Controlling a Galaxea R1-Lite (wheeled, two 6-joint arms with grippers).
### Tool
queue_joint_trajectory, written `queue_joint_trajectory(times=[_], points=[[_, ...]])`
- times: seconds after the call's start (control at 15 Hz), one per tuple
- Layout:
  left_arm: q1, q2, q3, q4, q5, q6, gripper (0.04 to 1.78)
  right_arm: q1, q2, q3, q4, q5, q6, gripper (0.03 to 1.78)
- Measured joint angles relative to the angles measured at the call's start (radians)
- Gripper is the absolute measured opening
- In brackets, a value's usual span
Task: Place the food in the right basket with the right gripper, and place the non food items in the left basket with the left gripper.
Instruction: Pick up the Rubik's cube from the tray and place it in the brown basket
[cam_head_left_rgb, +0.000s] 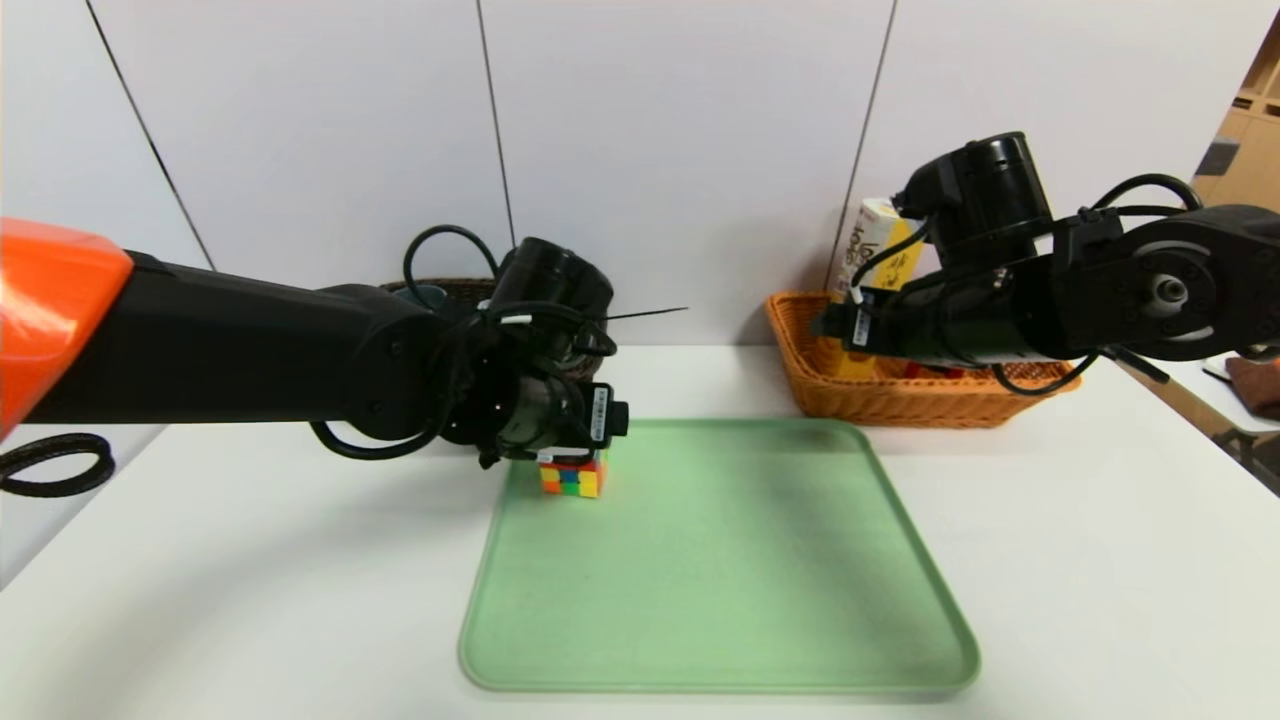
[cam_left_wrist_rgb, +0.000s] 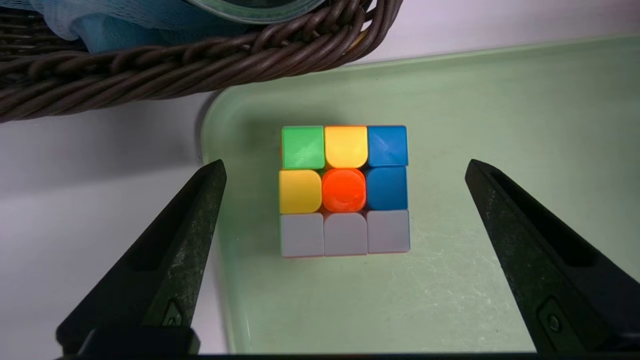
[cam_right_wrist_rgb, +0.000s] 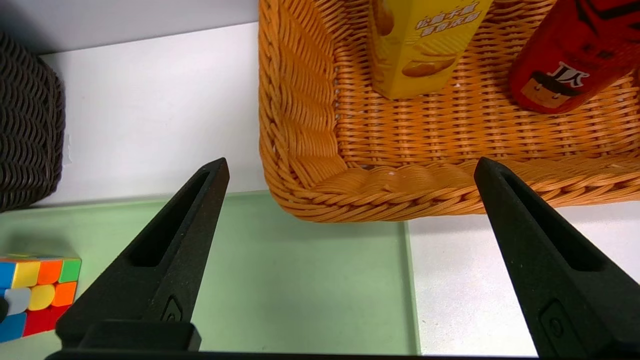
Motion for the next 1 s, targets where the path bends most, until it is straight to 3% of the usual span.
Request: queue_joint_trajectory(times=[0.67, 0.87, 1.0], points=[[0.0, 0.107, -0.089, 0.083, 0.002, 0.003, 1.69, 0.002, 0.009, 0.032, -0.003, 0.012, -0.001, 1.69], [0.0, 0.127, -0.092, 0.083, 0.002, -0.005, 1.21, 0.002, 0.01, 0.033, -0.002, 0.012, -0.002, 1.69], [0.0, 0.133, -0.094, 0.082, 0.002, -0.006, 0.99, 0.001, 0.01, 0.034, -0.003, 0.013, -0.002, 1.69]])
